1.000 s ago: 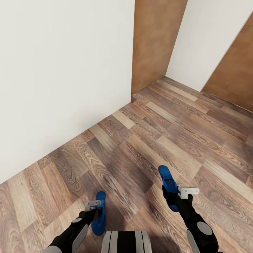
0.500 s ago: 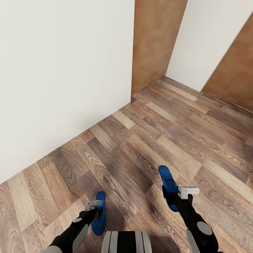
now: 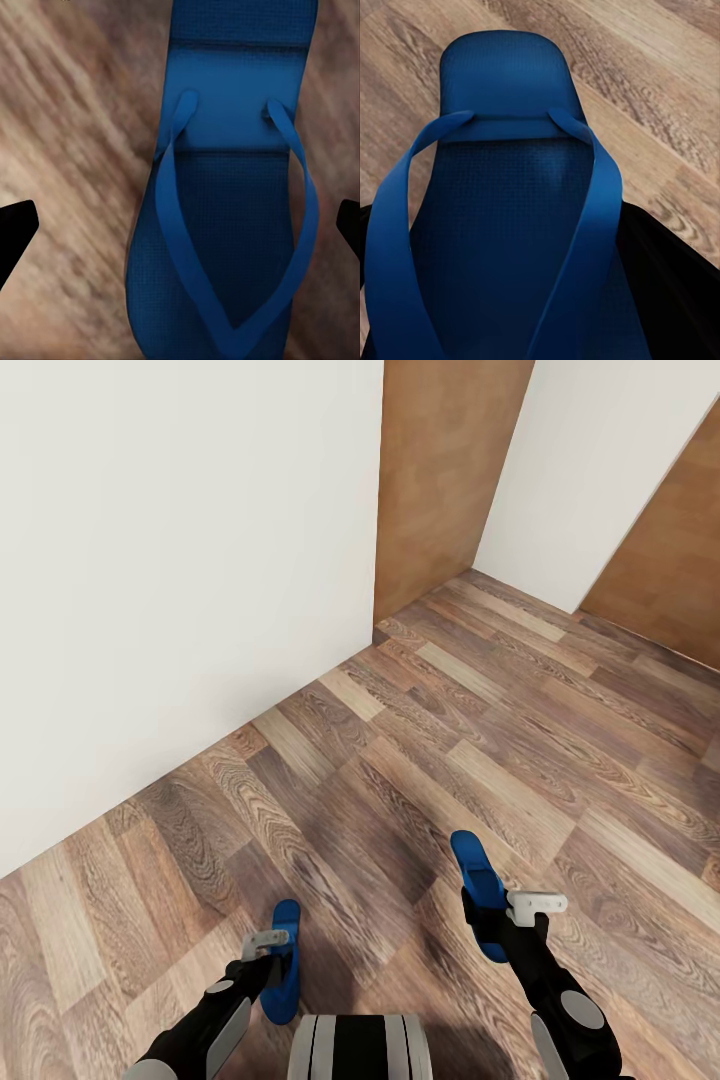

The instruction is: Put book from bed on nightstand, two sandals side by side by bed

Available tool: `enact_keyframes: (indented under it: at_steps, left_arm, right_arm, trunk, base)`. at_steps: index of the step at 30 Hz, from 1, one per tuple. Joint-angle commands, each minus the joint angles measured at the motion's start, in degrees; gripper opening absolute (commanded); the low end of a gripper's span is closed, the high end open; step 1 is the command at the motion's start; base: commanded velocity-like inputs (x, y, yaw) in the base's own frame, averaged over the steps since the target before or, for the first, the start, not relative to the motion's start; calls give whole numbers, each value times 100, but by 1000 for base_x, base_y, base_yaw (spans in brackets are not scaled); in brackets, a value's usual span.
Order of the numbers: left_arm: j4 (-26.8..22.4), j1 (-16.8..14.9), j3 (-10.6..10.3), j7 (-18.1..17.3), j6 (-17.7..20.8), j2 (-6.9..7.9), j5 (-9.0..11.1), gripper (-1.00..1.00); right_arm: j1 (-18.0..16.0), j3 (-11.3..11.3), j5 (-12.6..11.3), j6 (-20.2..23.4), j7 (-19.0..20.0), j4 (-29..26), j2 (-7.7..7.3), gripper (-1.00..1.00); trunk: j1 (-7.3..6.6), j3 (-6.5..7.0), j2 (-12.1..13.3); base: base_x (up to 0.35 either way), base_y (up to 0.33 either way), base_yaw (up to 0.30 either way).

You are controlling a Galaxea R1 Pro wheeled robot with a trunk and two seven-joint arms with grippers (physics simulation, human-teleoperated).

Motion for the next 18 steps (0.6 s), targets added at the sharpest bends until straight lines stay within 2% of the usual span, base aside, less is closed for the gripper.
enact_keyframes:
  at_steps: [1,18]
  left_arm:
    - [-14,0,-49,51,25,4,55,100]
    - [-17,1,-53,51,25,-2,54,100]
  right_arm:
    - [-3,16,-47,27,-50,-8,-6,-100]
    - [-4,16,-46,27,-50,-8,-6,-100]
  trunk:
    - [-1,-3,-1]
    - [-1,-3,-1]
  base:
    - [0,0,0]
    - [0,0,0]
